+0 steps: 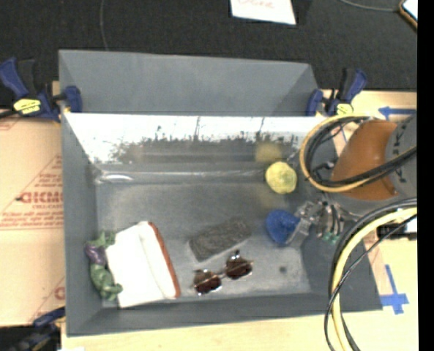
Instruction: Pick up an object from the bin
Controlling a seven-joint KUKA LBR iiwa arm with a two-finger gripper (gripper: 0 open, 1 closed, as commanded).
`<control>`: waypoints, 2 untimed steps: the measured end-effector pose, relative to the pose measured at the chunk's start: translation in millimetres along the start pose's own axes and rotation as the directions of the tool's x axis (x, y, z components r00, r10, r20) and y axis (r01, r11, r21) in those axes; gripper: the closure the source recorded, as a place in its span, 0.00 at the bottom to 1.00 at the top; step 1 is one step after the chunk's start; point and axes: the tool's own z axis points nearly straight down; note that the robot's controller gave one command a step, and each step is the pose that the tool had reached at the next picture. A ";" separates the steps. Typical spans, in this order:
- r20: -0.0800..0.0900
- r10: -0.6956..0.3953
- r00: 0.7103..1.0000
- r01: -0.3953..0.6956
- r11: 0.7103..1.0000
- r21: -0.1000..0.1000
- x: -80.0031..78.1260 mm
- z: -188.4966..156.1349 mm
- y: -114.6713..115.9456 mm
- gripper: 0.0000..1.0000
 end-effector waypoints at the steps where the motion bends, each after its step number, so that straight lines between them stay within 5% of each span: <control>1: -0.006 -0.002 1.000 0.002 1.000 0.002 1.7 -18.2 -1.1 1.00; 2: -0.007 -0.003 1.000 0.003 1.000 0.003 1.3 -55.5 -1.7 1.00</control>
Offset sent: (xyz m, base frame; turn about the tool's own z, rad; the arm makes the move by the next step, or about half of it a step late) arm -0.0014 0.0003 0.1123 -0.0010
